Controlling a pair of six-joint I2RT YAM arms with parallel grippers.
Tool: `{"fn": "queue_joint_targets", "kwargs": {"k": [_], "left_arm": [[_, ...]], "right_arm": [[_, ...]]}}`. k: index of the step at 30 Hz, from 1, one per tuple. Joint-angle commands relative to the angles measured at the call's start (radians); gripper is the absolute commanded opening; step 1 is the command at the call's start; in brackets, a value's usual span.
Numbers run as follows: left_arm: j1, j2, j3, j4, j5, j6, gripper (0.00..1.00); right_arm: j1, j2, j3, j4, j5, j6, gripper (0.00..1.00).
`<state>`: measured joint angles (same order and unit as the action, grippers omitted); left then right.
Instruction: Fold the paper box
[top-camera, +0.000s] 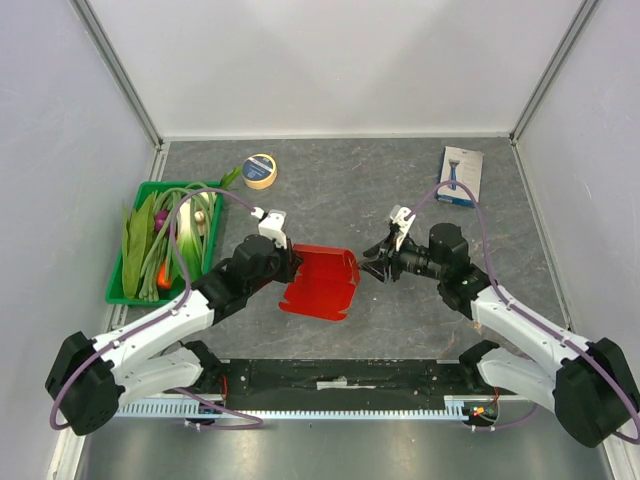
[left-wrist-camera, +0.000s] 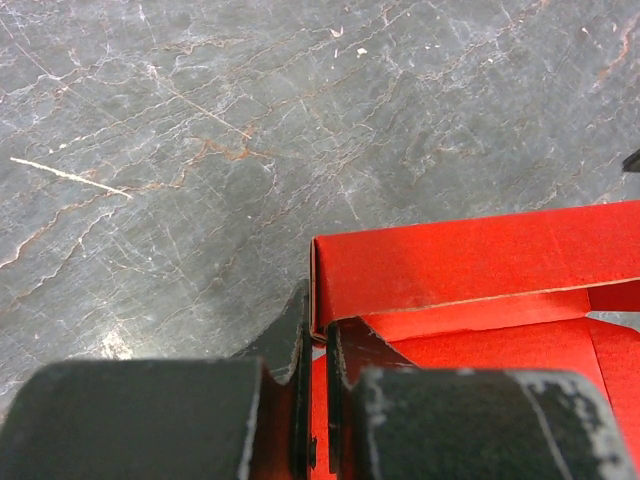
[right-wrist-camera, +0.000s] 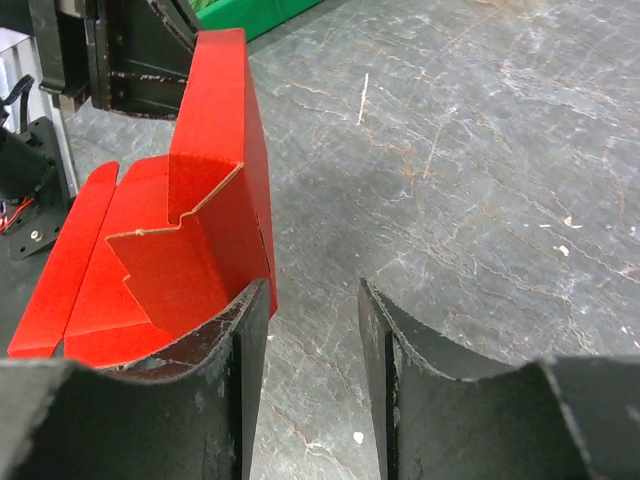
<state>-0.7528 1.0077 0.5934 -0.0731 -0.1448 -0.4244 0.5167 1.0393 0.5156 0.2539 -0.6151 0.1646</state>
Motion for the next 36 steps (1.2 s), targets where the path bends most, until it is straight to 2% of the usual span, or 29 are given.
{"fn": "queue_joint_targets", "kwargs": {"k": [1,4,6,9,14,19,27,36], "left_arm": [[0.004,0.009,0.019,0.009,-0.027,0.03,0.02],[0.009,0.005,0.016,0.004,-0.044,0.027,0.02],[0.01,-0.001,0.008,0.028,-0.024,0.029,0.02],[0.01,-0.004,-0.003,0.053,0.005,0.032,0.02],[0.01,-0.004,-0.003,0.05,0.014,0.042,0.02],[0.01,-0.006,-0.003,0.053,0.022,0.042,0.02],[0.01,-0.011,-0.003,0.047,0.024,0.042,0.02],[0.01,-0.008,0.019,-0.005,-0.035,0.032,0.02]], "right_arm": [[0.0,-0.07,0.049,-0.065,0.139,0.004,0.53],[-0.001,-0.139,0.04,-0.09,0.177,-0.005,0.53],[0.0,-0.14,0.047,-0.107,0.1,-0.019,0.52],[0.009,-0.096,0.04,-0.041,-0.018,0.004,0.52],[0.04,-0.032,0.066,0.019,-0.074,0.003,0.52],[0.097,0.007,0.078,0.033,-0.038,-0.008,0.52],[0.187,0.033,0.096,0.018,0.113,-0.05,0.56],[0.207,0.051,0.077,0.087,0.1,0.009,0.61]]}}
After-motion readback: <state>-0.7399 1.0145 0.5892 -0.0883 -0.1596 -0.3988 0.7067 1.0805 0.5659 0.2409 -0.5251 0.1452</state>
